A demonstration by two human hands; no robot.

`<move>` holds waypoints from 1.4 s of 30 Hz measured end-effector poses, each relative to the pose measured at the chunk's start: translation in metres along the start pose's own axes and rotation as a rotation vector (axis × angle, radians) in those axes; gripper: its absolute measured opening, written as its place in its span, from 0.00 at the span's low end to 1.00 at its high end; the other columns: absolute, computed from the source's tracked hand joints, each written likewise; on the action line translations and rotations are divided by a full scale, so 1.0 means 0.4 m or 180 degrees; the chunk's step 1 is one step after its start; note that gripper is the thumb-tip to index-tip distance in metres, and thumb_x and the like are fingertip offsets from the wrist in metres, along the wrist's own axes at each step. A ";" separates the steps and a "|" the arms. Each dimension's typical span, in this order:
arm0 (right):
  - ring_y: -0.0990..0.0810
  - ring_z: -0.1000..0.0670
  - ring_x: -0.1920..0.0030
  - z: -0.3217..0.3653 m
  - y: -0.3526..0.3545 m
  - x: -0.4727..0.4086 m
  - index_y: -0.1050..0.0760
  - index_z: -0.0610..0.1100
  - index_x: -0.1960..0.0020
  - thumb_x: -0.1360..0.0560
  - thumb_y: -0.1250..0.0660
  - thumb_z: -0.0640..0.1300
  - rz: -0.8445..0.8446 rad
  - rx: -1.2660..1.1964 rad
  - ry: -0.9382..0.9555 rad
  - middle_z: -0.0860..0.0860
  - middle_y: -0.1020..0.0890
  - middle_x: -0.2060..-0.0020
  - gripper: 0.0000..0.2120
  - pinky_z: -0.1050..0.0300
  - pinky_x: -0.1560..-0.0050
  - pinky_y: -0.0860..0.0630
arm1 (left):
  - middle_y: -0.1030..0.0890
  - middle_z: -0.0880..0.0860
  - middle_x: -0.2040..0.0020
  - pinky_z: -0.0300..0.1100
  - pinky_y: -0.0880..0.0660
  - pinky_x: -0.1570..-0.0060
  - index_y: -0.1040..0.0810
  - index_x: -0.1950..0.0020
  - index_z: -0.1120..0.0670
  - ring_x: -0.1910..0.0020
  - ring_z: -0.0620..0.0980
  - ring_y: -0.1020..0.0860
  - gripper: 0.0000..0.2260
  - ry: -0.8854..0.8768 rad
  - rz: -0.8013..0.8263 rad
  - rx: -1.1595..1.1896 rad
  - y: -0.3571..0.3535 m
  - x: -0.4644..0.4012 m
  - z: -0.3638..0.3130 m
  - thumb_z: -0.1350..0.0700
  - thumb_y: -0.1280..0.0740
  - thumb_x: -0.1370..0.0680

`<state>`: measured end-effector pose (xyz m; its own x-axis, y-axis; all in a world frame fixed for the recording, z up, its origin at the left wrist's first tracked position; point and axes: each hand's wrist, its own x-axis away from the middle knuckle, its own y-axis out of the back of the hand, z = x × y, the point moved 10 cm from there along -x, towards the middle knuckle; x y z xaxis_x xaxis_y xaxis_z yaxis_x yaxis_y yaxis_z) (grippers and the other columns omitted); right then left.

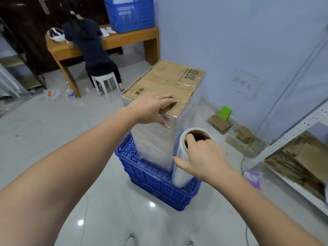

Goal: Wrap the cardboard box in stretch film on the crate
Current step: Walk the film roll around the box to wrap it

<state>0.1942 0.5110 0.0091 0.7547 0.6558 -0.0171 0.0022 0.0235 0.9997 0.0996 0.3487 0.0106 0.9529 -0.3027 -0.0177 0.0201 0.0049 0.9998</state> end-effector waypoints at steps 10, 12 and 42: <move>0.27 0.46 0.68 0.019 -0.039 -0.049 0.38 0.47 0.63 0.24 0.38 0.47 0.0180 0.0067 -0.1413 0.53 0.30 0.71 0.12 0.54 0.67 0.35 | 0.51 0.51 0.15 0.55 0.51 0.18 0.53 0.15 0.43 0.16 0.54 0.51 0.50 -0.0532 0.0071 -0.0147 -0.038 -0.003 0.183 0.17 0.48 0.29; 0.27 0.47 0.70 0.026 -0.040 -0.053 0.39 0.47 0.62 0.25 0.37 0.56 0.0184 0.0185 -0.1543 0.53 0.28 0.72 0.17 0.54 0.68 0.35 | 0.51 0.51 0.15 0.55 0.52 0.18 0.54 0.15 0.43 0.16 0.54 0.51 0.49 -0.0517 0.0040 -0.0092 -0.053 0.000 0.189 0.17 0.50 0.28; 0.39 0.50 0.73 0.341 -0.015 -0.072 0.29 0.48 0.71 0.41 0.20 0.58 -0.0444 0.0306 0.0645 0.53 0.29 0.81 0.21 0.61 0.67 0.40 | 0.49 0.54 0.15 0.56 0.50 0.19 0.52 0.15 0.47 0.17 0.57 0.49 0.45 -0.0169 -0.0017 -0.0211 -0.067 -0.004 0.079 0.21 0.51 0.25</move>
<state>0.2618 0.3890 0.0060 0.5960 0.7892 -0.1482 0.1667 0.0589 0.9842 0.0880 0.3189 -0.0160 0.9354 -0.3531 -0.0205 0.0467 0.0657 0.9967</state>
